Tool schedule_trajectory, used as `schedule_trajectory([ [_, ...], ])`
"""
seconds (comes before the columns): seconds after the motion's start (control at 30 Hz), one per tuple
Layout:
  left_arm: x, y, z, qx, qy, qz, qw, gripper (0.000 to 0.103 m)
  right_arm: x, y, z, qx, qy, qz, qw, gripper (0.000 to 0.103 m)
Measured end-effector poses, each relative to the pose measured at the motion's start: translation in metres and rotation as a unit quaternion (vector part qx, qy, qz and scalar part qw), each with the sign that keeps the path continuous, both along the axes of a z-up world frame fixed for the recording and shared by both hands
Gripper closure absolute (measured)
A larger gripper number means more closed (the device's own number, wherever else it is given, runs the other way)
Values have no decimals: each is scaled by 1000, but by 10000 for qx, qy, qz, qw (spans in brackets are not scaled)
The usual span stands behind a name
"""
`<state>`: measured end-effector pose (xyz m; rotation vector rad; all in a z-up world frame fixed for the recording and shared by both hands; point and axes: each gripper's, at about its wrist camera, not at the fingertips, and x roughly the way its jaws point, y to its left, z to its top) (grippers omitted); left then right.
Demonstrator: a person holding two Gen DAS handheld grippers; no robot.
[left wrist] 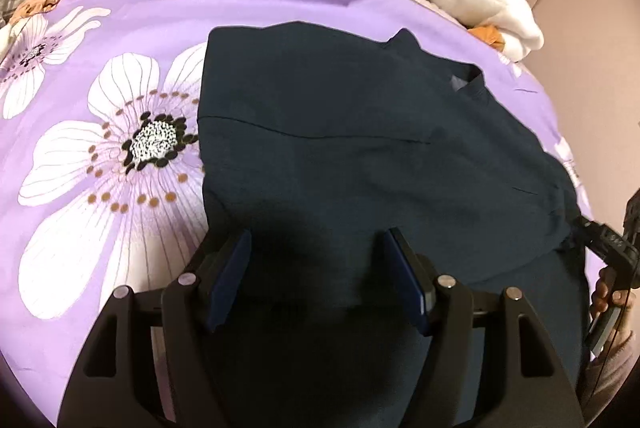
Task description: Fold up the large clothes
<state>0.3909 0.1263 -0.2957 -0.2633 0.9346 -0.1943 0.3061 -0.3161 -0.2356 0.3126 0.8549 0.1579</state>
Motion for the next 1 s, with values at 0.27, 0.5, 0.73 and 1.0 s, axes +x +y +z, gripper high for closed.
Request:
schedule_trajectory([
  [0.27, -68, 14, 32, 534, -258, 336, 9977, 10, -51, -6, 34, -4, -40, -62, 10000, 50],
  [0.5, -178, 19, 41, 902, -284, 791, 9924, 0, -150, -14, 42, -163, -230, 200, 9994, 34],
  [0.73, -261, 19, 52, 977, -302, 1046, 9892, 1, -209, -15, 35, -13, -129, 271, 9995, 27],
  [1.0, -305, 17, 59, 1324, -501, 1268, 9818, 1, -231, -13, 29, 34, -47, 328, 9994, 24],
])
